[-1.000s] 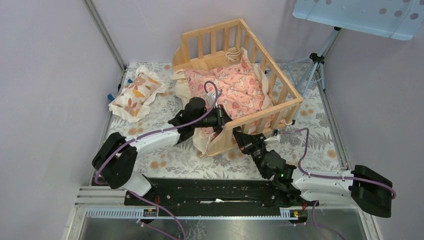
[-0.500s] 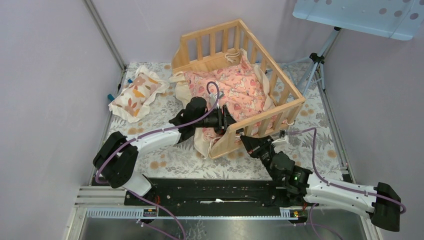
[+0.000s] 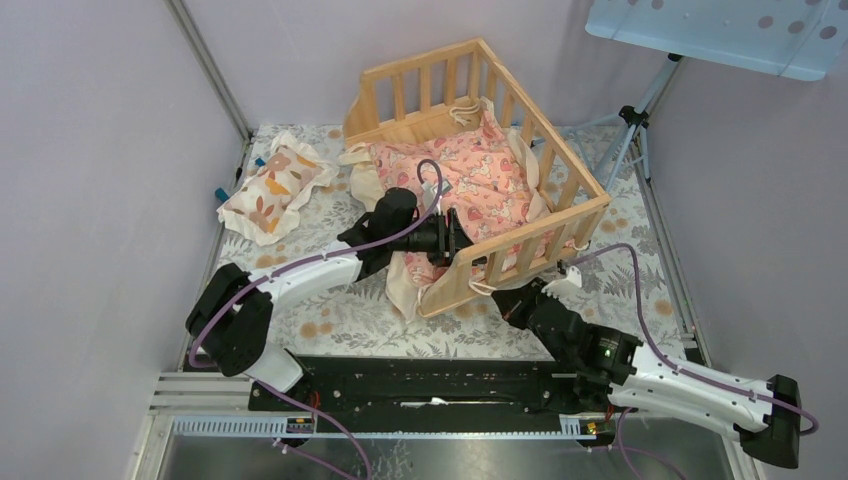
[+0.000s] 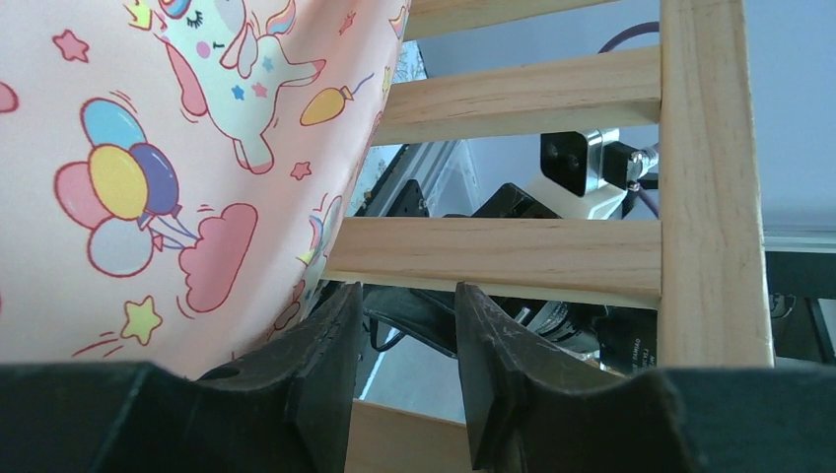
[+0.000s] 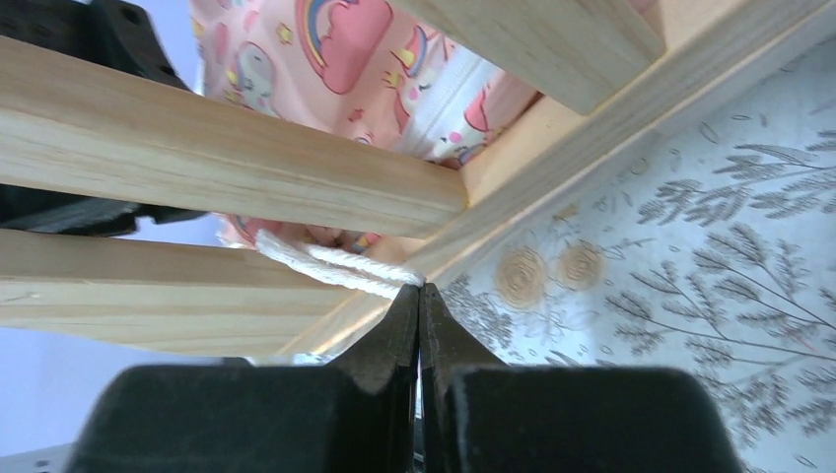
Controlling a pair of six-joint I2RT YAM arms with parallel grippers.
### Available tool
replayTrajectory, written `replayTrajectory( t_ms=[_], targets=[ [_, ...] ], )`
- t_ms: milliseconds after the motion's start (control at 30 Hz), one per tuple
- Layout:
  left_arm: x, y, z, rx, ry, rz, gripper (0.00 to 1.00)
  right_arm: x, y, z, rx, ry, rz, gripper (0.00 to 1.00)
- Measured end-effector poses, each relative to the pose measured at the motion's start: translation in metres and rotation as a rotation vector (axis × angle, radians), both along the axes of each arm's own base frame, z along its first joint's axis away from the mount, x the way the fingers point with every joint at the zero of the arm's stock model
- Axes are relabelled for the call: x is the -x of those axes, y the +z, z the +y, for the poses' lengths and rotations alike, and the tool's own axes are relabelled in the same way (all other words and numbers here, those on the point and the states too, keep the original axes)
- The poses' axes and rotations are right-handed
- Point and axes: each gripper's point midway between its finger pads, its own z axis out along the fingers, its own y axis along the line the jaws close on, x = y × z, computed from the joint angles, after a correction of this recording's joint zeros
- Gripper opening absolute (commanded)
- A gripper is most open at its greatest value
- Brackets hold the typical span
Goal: Set up the pet bed
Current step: Cross the ropes on the bed frame.
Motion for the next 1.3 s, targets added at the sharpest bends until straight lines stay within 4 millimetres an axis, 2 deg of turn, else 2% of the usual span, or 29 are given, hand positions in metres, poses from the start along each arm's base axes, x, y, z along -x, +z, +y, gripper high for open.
replayTrajectory(
  t_ms=[167, 367, 467, 600, 667, 767, 800, 867, 1133, 1300],
  targets=[
    [-0.001, 0.0, 0.001, -0.019, -0.009, -0.022, 0.39, 0.005, -0.01, -0.005, 0.135, 0.014, 0.066, 0.0],
    [0.0, -0.004, 0.003, -0.042, -0.01, -0.03, 0.39, 0.006, -0.004, -0.01, 0.27, 0.027, 0.105, 0.0],
    [0.0, -0.006, 0.006, -0.057, -0.006, -0.039, 0.39, 0.007, 0.0, -0.011, 0.336, 0.037, 0.122, 0.03],
    [0.0, -0.007, 0.009, -0.074, -0.003, -0.054, 0.38, 0.009, -0.003, -0.016, 0.451, 0.051, 0.163, 0.05],
    [0.001, -0.008, 0.011, -0.082, -0.004, -0.058, 0.38, 0.01, -0.008, -0.02, 0.505, 0.055, 0.188, 0.1],
    [0.001, -0.007, 0.013, -0.09, -0.007, -0.067, 0.38, 0.014, -0.015, -0.026, 0.552, 0.063, 0.211, 0.28],
    [0.001, -0.007, 0.014, -0.093, -0.007, -0.068, 0.37, 0.015, -0.014, -0.027, 0.552, 0.07, 0.21, 0.35],
    [0.001, -0.006, 0.015, -0.1, -0.008, -0.074, 0.37, 0.016, -0.01, -0.026, 0.53, 0.076, 0.199, 0.39],
    [0.0, 0.008, 0.032, -0.138, 0.007, -0.144, 0.35, 0.018, 0.02, -0.029, 0.328, 0.094, 0.055, 0.35],
    [-0.014, 0.03, 0.057, -0.206, 0.127, -0.266, 0.34, 0.01, 0.029, -0.027, 0.344, 0.092, 0.002, 0.35]
  ],
)
